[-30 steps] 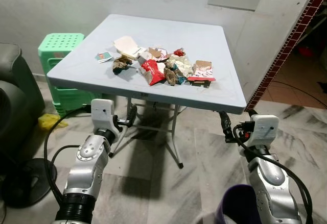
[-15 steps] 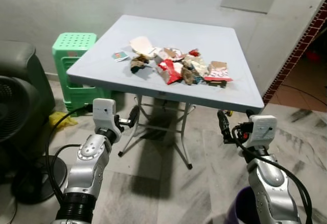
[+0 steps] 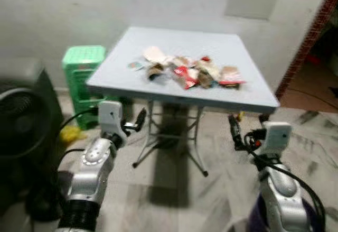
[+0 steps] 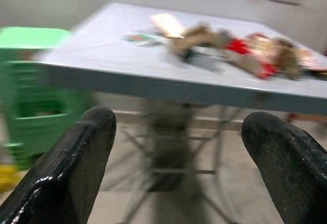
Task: Picking trash to rubbish bin
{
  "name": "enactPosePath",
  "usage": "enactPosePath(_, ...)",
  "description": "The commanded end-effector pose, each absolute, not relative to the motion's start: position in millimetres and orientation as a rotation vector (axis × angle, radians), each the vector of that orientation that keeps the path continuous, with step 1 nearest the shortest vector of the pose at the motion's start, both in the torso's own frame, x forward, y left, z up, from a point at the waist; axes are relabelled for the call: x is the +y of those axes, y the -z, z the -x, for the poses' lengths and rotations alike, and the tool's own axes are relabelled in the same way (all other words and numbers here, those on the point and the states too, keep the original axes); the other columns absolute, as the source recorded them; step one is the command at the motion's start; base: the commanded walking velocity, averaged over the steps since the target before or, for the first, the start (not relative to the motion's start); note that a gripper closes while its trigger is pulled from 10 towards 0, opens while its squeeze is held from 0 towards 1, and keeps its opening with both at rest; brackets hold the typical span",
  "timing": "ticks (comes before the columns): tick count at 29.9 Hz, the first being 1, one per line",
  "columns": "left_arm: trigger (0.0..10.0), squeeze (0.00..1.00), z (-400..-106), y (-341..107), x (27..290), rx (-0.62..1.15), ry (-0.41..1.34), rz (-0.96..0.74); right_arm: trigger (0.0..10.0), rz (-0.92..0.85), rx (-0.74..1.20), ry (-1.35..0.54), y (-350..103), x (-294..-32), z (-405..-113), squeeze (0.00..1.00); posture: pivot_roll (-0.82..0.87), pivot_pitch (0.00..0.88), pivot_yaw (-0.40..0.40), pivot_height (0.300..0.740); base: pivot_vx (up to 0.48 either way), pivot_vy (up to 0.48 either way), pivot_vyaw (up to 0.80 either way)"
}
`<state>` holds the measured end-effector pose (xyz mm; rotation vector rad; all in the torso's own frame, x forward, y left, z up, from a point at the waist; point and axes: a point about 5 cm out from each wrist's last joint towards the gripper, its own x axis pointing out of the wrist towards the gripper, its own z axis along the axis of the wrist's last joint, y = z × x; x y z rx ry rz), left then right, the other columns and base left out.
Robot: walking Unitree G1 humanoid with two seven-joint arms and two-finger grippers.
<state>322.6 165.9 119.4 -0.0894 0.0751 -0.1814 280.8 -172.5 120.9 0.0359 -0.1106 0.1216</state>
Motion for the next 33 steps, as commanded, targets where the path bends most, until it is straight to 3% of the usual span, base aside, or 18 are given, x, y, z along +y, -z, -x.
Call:
enactPosePath(1,10.0,0.0,-324.0,-120.9,154.0,0.08,0.204,0.09,10.0,-0.029,-0.113,-0.094,-123.9,-182.9,-280.0,0.0,-0.02,0.0,-0.027,0.74,0.0,0.0,0.0)
enactPosePath(24,10.0,0.0,-323.8,-119.5,152.8,0.108,0.206,0.093,10.0,-0.036,-0.101,-0.088,-123.5,-186.2,-279.5,0.0,-0.02,0.001,-0.031,0.74,0.0,0.0,0.0)
enactPosePath(33,10.0,0.0,-323.6,-120.8,152.8,0.105,0.215,0.099,10.0,-0.035,-0.098,-0.086,-122.3,-186.1,-278.2,0.0,-0.02,0.003,-0.03,0.74,0.261,0.0,0.0)
